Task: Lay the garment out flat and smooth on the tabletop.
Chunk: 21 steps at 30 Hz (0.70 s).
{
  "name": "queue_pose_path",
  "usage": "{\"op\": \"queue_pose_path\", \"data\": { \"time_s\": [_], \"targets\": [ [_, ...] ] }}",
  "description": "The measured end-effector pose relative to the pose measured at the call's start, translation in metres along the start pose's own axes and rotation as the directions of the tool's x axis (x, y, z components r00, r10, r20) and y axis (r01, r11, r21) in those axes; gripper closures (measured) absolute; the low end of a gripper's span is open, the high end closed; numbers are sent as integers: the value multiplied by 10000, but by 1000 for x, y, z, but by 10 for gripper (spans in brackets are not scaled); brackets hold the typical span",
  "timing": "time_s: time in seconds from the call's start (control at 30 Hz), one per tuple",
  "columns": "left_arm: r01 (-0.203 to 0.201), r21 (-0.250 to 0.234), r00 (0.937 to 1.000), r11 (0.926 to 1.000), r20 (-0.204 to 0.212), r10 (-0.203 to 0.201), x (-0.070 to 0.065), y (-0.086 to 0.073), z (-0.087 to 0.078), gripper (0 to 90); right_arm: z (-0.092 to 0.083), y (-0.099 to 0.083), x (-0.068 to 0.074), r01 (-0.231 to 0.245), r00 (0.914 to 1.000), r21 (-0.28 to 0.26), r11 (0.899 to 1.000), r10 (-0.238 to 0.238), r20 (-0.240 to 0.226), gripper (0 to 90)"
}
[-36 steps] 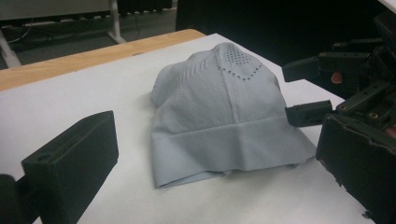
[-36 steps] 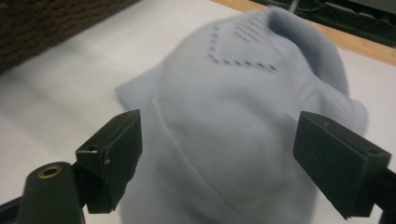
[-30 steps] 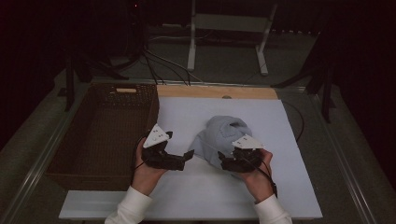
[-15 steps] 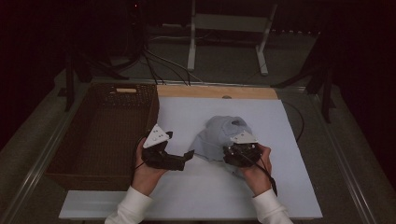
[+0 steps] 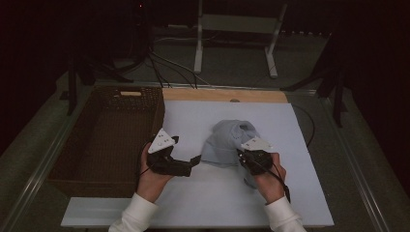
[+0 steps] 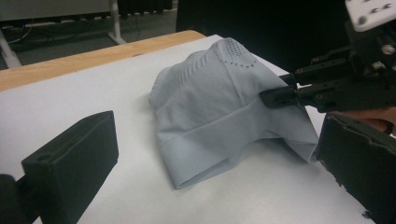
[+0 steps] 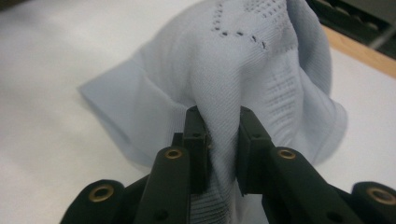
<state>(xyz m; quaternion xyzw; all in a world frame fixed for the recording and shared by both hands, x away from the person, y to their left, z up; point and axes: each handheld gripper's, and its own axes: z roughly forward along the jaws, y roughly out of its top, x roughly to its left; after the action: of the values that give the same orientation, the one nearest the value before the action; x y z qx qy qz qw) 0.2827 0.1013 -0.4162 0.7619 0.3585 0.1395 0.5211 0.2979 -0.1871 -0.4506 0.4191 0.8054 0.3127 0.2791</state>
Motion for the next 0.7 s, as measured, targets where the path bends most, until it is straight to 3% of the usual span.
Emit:
{"op": "queue_pose_path", "data": {
  "time_s": [0.17, 0.27, 0.4, 0.6, 0.7],
  "targets": [
    [10, -21, 10000, 10000, 3, -10, 0, 0, 0, 1, -4, 3, 7, 255, 9991, -342, 9991, -266, -342, 778],
    [21, -35, 10000, 10000, -3, -21, 0, 0, -1, 0, -7, 5, 11, 171, 9970, -582, 9982, -214, -744, 779],
    [15, -74, 10000, 10000, -14, -15, 0, 1, -2, 1, -8, 8, 18, 498, 9932, -833, 9953, -582, -1012, 779],
    [37, -120, 10000, 9999, -32, -38, 0, 1, -2, 1, -12, 12, 30, 867, 9804, -1100, 9901, -1044, -1671, 778],
    [23, -115, 10000, 9999, -24, -23, 0, 1, -2, 1, -17, 14, 35, 1103, 9700, -1278, 9856, -1348, -2021, 777]
  ]
}}
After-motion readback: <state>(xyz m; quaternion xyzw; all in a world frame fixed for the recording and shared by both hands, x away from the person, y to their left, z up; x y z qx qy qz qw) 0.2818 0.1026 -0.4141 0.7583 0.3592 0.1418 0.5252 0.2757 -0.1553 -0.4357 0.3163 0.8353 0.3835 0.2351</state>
